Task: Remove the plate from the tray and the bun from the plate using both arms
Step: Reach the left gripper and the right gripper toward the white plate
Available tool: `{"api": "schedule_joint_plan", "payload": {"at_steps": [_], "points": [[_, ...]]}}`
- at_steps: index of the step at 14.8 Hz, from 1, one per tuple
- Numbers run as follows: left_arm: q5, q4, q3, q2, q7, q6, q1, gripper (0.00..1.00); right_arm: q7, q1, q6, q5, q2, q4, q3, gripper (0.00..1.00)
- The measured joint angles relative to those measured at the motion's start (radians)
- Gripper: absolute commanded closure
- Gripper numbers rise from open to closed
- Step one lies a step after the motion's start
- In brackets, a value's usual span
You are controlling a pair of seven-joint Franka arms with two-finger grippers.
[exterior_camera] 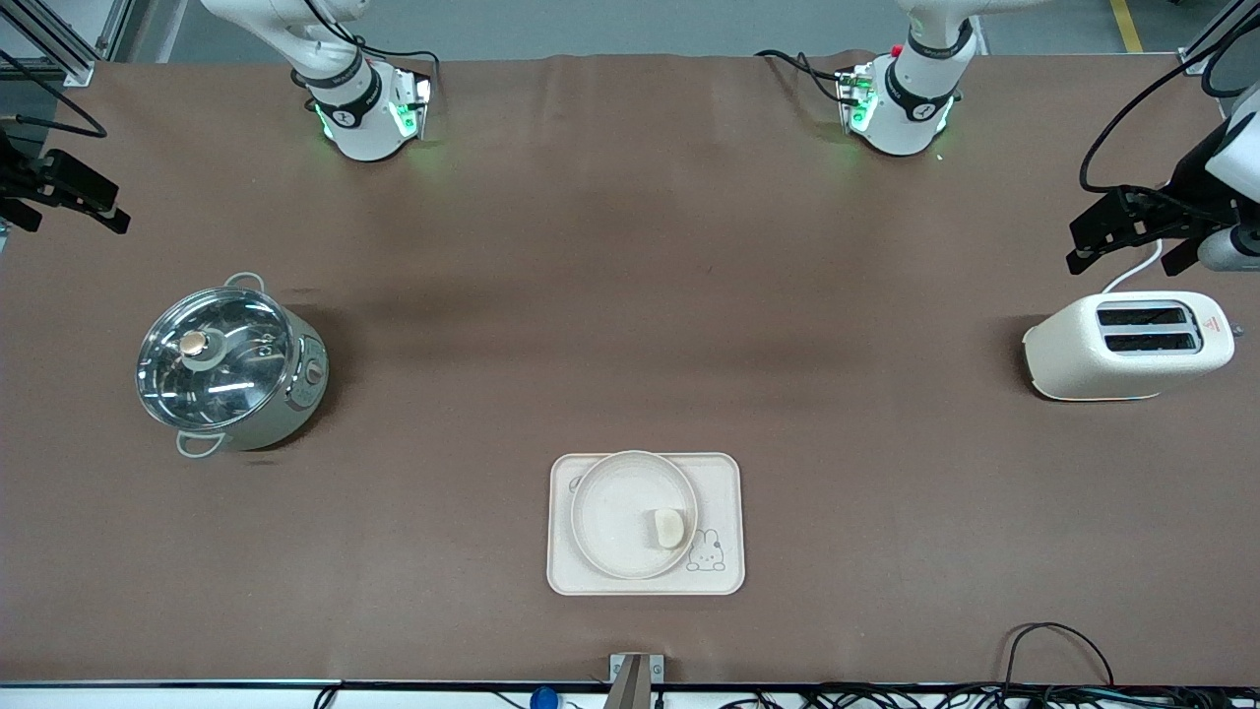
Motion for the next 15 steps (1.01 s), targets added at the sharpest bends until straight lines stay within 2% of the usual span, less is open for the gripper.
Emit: {"api": "schedule_joint_plan", "payload": {"at_steps": [8,11,15], "points": [[0.000,-0.004,-0.012,0.018,0.001,-0.017,-0.004,0.00,0.000,0.000,0.000,0.000,0.000,0.000,0.000,0.00],[0.000,-0.009,-0.049,0.053,-0.016,-0.030,-0.014,0.00,0.000,0.013,0.004,0.012,0.000,0.004,0.002,0.00],[0.000,-0.023,-0.114,0.151,-0.211,0.146,-0.052,0.00,0.002,0.041,0.042,0.075,0.030,0.006,0.004,0.00]]}}
